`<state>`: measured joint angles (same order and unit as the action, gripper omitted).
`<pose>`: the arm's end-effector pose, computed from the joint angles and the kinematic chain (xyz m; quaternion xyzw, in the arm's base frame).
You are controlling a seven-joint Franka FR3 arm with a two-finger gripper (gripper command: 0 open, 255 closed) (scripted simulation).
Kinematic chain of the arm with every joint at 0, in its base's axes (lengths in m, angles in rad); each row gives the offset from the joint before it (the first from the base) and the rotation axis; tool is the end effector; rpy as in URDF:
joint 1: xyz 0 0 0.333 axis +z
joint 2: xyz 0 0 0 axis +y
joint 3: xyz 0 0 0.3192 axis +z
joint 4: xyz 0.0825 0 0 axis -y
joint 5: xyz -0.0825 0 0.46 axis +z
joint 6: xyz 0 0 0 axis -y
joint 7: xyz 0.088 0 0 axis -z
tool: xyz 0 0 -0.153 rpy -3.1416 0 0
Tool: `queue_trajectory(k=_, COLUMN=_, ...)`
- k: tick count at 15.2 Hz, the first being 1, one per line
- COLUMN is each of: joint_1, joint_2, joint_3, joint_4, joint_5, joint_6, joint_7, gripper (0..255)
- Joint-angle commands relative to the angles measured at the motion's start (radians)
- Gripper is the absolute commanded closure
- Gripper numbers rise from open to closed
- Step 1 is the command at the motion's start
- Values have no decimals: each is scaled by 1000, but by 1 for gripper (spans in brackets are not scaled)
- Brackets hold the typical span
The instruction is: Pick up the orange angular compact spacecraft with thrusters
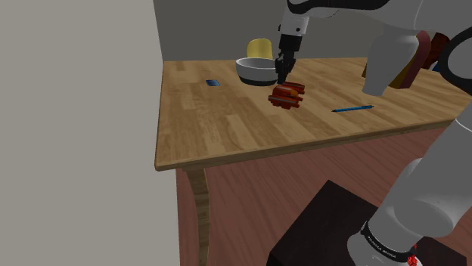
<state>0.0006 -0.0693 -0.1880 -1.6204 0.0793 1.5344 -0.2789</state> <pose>0.5954 -0.1035 0.5941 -0.9978 -0.0470 -0.0019 0.0469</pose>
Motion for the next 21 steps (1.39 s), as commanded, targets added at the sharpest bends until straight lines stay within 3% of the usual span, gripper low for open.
queue_trajectory(k=1, joint_1=0, joint_2=0, joint_3=0, joint_4=0, joint_5=0, joint_6=0, joint_7=0, gripper=255)
queue_trajectory(k=4, joint_1=0, joint_2=2, joint_3=0, joint_4=4, joint_5=0, joint_6=-2, joint_7=0, gripper=255)
queue_trajectory(k=19, joint_1=-9, joint_2=104, joint_3=-11, joint_4=340, joint_5=23, joint_6=-239, joint_7=4, gripper=255)
queue_trajectory(k=21, joint_1=-9, joint_2=105, joint_3=-11, joint_4=344, joint_5=24, joint_6=-242, joint_7=4, gripper=255)
